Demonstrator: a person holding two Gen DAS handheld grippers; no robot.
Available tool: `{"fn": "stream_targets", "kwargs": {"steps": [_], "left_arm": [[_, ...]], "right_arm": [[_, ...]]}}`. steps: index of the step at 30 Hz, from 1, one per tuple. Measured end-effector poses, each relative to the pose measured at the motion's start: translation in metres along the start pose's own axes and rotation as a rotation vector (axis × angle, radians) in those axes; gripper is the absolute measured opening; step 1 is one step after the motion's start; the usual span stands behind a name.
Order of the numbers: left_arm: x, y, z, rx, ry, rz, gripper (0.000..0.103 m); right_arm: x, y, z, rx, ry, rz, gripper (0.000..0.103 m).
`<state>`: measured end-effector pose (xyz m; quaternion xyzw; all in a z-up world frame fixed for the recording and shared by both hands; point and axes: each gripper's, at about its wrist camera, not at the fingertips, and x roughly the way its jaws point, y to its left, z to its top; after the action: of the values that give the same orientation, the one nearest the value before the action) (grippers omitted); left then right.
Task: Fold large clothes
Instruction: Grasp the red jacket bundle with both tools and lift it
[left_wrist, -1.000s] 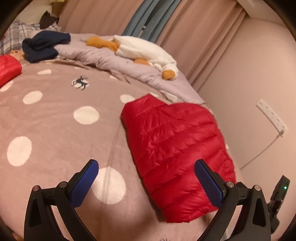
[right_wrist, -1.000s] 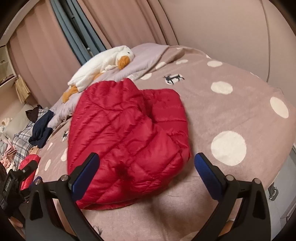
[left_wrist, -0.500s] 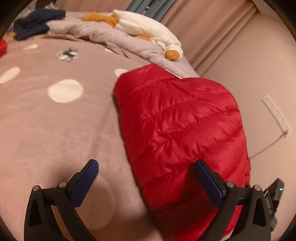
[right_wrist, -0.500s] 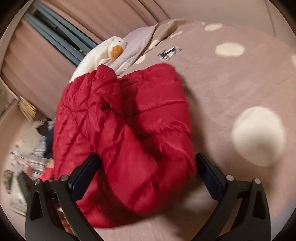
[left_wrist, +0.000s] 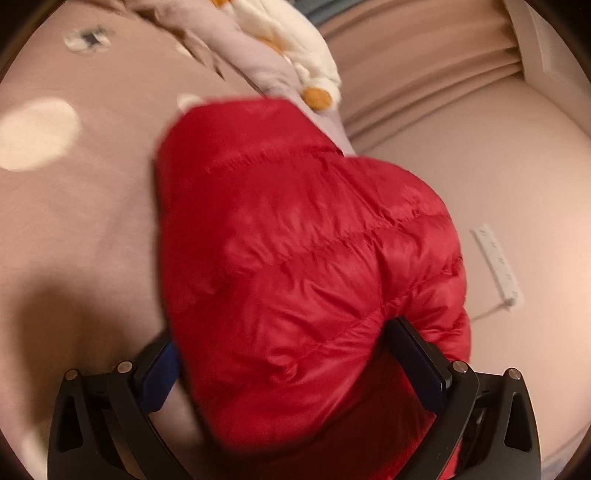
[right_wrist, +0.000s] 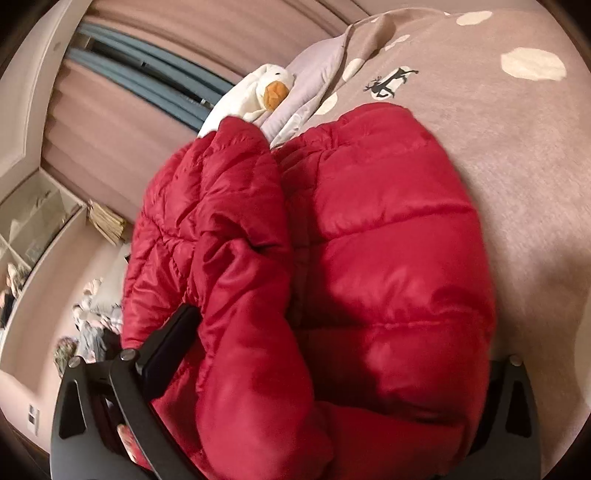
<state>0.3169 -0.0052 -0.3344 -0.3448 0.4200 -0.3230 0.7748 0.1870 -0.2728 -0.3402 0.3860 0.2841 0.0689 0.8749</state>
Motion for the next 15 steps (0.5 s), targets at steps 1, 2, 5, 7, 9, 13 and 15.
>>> {"fn": "stream_targets", "kwargs": {"steps": [1,2,5,7,9,13,15], "left_arm": [[0.001,0.000,0.000,-0.005,-0.004,-0.013,0.102],[0.001,-0.001,-0.001,0.000,-0.017,-0.012,0.102],[-0.002,-0.007,-0.010,0.045,-0.071,0.027,0.098],[-0.002,-0.012,-0.016,0.078,-0.090,0.064,0.095],[-0.003,-0.016,-0.016,0.077,-0.083,0.079,0.092],[-0.006,-0.035,-0.017,0.120,-0.092,0.119,0.081],[-0.011,-0.045,-0.025,0.152,-0.089,0.132,0.077]], "right_arm": [[-0.002,-0.001,0.000,-0.008,0.003,-0.002,0.103],[-0.001,0.000,0.001,-0.016,0.003,-0.003,0.100],[-0.002,-0.002,-0.001,-0.021,-0.012,-0.004,0.084],[-0.001,-0.006,0.001,-0.004,-0.012,0.017,0.072],[-0.004,-0.011,0.001,0.040,-0.008,0.058,0.062],[-0.010,-0.010,0.000,0.071,-0.011,0.119,0.047],[-0.011,-0.009,-0.001,0.072,-0.012,0.127,0.044]]}}
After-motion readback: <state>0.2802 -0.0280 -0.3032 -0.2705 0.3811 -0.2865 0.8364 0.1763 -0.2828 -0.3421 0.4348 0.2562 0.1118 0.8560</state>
